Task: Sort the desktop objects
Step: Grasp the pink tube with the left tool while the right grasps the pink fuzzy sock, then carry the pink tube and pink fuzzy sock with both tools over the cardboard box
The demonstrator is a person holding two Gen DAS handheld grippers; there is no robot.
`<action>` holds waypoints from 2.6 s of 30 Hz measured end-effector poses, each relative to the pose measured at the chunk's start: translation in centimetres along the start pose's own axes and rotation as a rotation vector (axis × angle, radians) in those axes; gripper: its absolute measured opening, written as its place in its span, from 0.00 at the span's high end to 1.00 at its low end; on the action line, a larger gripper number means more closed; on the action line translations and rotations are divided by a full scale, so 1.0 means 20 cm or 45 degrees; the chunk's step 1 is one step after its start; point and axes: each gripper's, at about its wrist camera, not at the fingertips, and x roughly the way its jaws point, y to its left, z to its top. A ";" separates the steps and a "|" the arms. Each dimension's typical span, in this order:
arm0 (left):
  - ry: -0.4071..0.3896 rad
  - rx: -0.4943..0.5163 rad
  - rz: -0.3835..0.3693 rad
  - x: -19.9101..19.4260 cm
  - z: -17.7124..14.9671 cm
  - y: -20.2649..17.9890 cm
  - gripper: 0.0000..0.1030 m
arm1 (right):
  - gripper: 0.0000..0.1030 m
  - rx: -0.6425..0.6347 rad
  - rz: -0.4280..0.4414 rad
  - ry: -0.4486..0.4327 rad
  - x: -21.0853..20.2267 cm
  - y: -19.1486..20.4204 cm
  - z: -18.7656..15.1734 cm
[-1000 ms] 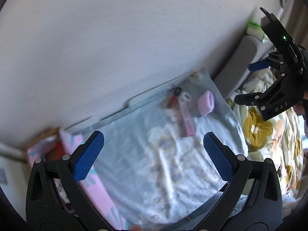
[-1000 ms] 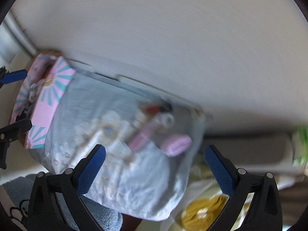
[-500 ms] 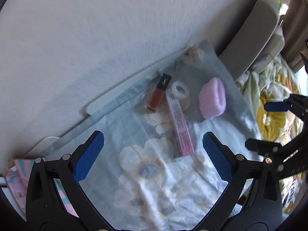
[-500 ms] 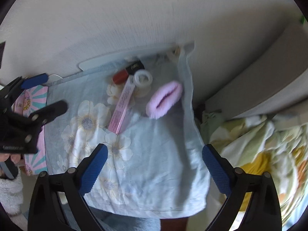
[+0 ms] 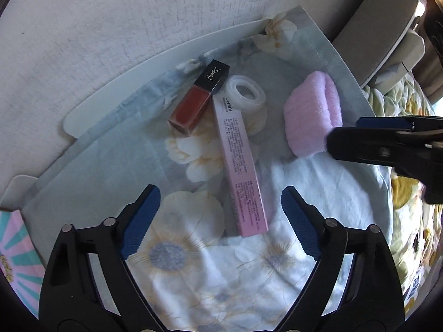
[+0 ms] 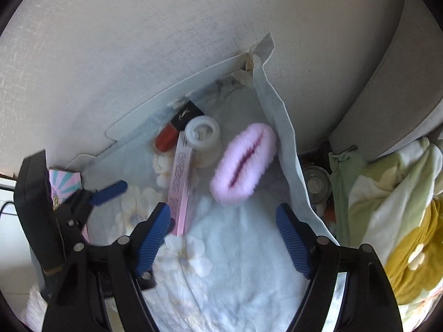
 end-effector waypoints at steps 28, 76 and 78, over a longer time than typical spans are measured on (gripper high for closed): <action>-0.008 -0.029 0.039 -0.14 -0.08 -0.02 0.80 | 0.80 0.013 0.045 0.011 0.12 -0.06 0.02; -0.404 -0.664 0.220 -1.27 -0.86 0.83 0.80 | 0.82 -0.703 0.129 -0.109 -0.21 1.30 -0.28; -0.396 -0.706 0.252 -1.29 -0.93 0.88 0.80 | 0.82 -0.784 0.152 -0.085 -0.17 1.44 -0.33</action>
